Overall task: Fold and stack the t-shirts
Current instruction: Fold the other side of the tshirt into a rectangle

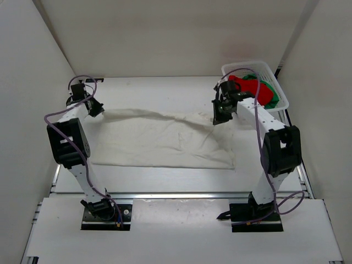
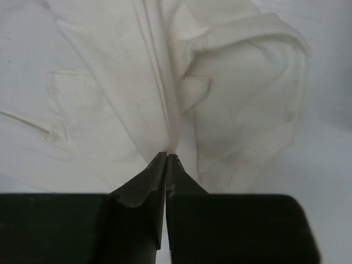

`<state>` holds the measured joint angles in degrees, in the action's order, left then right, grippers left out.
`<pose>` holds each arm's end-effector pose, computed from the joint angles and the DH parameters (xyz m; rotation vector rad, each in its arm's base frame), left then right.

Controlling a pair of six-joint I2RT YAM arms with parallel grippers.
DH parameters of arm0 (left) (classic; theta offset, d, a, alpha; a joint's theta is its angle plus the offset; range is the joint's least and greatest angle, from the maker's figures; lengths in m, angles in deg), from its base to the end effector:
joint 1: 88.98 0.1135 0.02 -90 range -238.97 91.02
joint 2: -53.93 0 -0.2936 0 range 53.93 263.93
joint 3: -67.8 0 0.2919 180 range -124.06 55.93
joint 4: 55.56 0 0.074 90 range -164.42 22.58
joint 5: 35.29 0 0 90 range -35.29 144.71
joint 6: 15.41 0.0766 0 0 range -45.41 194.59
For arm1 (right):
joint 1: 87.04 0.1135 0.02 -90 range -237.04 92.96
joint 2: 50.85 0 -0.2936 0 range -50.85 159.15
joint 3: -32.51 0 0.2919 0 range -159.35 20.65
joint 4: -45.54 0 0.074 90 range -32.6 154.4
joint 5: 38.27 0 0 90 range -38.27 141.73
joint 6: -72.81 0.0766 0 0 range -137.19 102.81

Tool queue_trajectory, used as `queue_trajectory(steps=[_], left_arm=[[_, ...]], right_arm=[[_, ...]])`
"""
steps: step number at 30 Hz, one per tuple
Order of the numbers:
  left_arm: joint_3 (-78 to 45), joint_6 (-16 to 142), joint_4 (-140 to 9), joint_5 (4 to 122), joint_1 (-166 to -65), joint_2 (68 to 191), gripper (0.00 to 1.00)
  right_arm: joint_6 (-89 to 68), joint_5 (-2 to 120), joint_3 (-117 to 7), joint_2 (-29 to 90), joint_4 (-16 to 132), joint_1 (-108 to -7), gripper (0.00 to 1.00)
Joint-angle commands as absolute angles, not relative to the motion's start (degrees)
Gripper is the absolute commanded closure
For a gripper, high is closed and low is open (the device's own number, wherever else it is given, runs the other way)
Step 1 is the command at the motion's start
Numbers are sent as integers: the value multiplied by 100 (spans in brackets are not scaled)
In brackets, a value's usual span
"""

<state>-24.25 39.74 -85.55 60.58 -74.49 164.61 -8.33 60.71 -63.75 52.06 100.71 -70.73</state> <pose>0.4856 0.1174 0.1822 -0.9728 2.2307 -0.2852 0.4249 0.1368 0.2340 -0.2263 2.6648 0.3511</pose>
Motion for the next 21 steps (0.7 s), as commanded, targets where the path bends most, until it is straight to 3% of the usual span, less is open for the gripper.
queue_trajectory(steps=[1, 10, 21], left_arm=[[-2168, 3820, -8236, 6454, -7255, 15967, 100], [-1438, 3706, -7972, 6798, -6867, 15528, 100], [151, 3329, -7428, 6955, -6429, 14921, 100]], right_arm=[[-524, 5701, -5883, 4338, 9160, -7140, 100], [-287, 5332, -4598, 3037, 8755, -7034, 100], [468, 5410, -1840, 1508, 7930, -6763, 100]])
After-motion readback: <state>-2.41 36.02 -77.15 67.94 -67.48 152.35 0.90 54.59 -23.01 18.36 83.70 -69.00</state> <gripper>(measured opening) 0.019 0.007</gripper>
